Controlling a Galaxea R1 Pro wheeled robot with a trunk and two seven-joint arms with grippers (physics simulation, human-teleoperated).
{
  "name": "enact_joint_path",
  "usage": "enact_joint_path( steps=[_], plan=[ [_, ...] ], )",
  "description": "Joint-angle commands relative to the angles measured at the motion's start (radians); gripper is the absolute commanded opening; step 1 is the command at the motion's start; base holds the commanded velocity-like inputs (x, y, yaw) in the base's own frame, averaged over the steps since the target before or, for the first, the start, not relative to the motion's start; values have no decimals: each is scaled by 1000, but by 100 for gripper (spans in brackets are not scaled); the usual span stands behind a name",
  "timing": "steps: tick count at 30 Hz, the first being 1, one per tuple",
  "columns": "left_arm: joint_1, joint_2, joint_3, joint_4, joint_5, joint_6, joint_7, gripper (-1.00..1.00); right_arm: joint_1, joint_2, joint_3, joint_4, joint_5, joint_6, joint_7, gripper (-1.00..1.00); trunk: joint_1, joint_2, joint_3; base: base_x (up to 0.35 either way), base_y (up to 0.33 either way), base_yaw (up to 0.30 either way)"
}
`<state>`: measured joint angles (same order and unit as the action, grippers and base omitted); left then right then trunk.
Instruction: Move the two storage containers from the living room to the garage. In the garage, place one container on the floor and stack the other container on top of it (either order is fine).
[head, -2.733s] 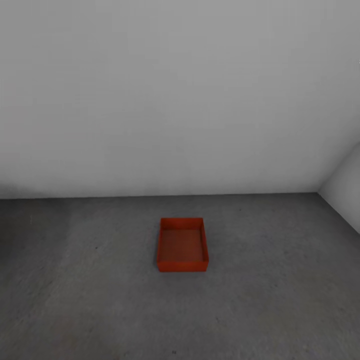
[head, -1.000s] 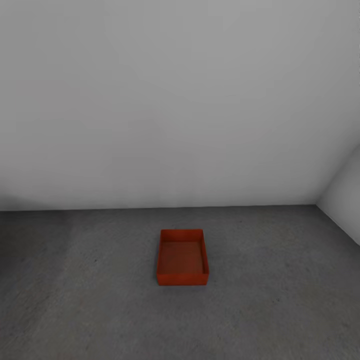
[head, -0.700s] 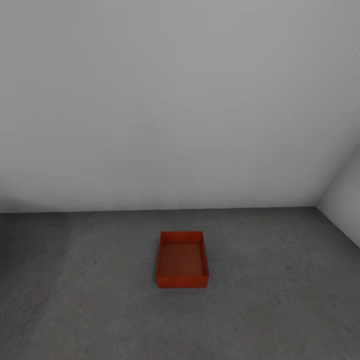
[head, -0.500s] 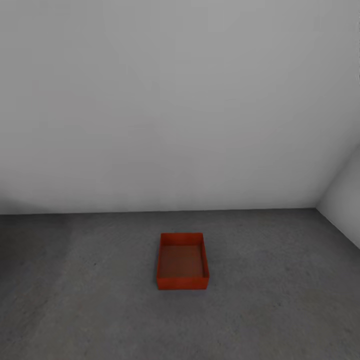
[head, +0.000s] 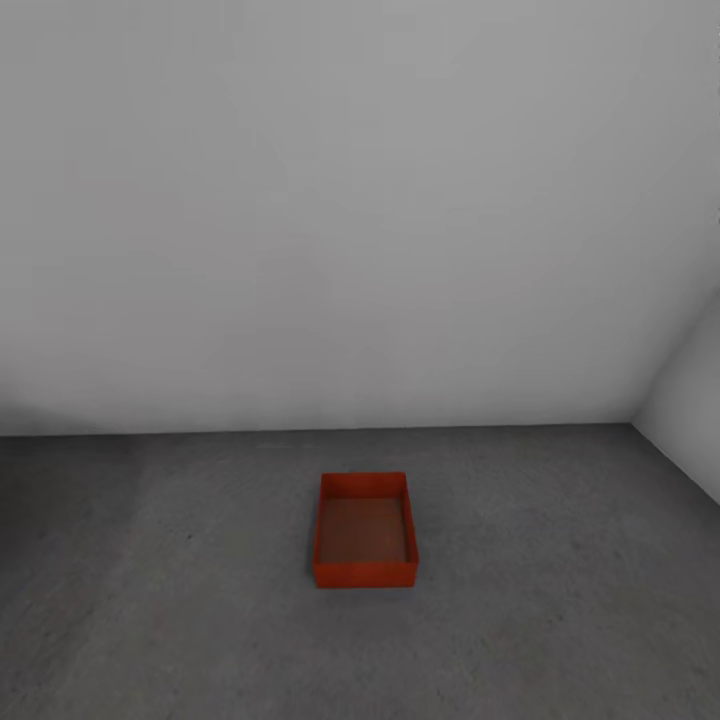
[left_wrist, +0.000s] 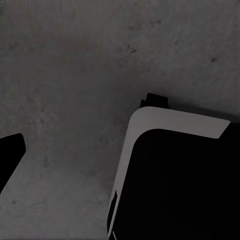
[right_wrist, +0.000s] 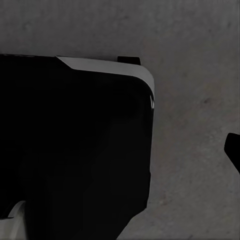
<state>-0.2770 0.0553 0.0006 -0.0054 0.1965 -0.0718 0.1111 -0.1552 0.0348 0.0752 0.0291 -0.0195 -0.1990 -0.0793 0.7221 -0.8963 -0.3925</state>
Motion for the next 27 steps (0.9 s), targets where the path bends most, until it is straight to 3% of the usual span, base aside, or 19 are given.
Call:
enact_joint_path(
  steps=[1, 27],
  plan=[
    [-1, 0, -1, 1, 6, -3, 1, 100, -1, 0, 8, 3, -2, -5, -5, 100, 0, -1, 1, 0, 0, 0],
    [-1, 0, 0, 1, 6, -3, 1, 100, -1, 2, 8, 3, -2, -3, -5, 100, 0, -1, 43, 0, 0, 0]
  ],
)
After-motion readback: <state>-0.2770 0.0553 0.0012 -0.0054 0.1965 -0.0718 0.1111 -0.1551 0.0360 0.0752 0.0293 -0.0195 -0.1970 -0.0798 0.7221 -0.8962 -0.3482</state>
